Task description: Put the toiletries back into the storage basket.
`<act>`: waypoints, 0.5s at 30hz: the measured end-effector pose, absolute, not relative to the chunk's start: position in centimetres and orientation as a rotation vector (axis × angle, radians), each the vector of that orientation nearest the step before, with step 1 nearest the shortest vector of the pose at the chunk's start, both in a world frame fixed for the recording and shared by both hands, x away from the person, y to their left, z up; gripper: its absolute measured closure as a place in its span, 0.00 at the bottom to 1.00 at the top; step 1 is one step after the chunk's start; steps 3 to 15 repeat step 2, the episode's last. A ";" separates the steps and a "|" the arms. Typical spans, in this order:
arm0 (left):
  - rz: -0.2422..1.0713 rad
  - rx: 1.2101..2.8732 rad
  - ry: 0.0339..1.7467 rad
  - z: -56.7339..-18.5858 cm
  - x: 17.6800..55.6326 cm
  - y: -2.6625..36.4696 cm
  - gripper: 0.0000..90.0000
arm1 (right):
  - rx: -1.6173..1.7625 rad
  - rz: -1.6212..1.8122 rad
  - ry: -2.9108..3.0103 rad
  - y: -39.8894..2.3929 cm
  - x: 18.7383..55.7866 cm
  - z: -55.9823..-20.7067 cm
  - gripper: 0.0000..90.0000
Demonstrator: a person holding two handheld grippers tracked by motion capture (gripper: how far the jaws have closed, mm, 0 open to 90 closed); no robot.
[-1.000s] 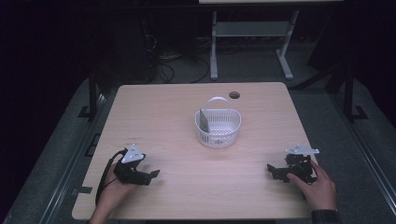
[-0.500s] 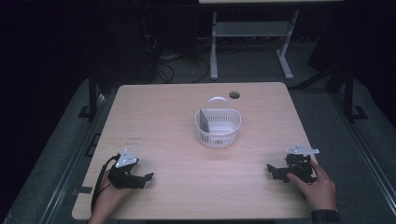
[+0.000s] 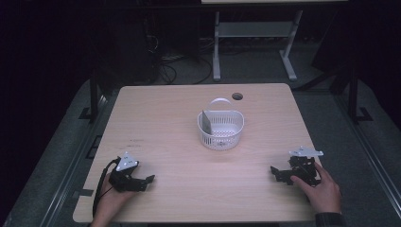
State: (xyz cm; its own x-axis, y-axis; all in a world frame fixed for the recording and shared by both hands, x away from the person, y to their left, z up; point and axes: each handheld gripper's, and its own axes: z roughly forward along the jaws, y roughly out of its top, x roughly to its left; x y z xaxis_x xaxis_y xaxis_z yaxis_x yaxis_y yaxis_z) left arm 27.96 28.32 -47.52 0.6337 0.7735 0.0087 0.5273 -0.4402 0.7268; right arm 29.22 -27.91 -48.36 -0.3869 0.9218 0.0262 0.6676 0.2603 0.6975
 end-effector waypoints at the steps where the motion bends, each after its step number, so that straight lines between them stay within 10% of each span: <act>1: 0.448 2.144 1.012 -47.5 28.0 28.3 0.14 | 1.447 0.897 2.150 -27.9 29.2 -48.4 0.00; 15: 0.448 2.144 1.014 -47.5 28.0 28.3 0.14 | 1.447 0.896 2.151 -27.9 29.2 -48.4 0.00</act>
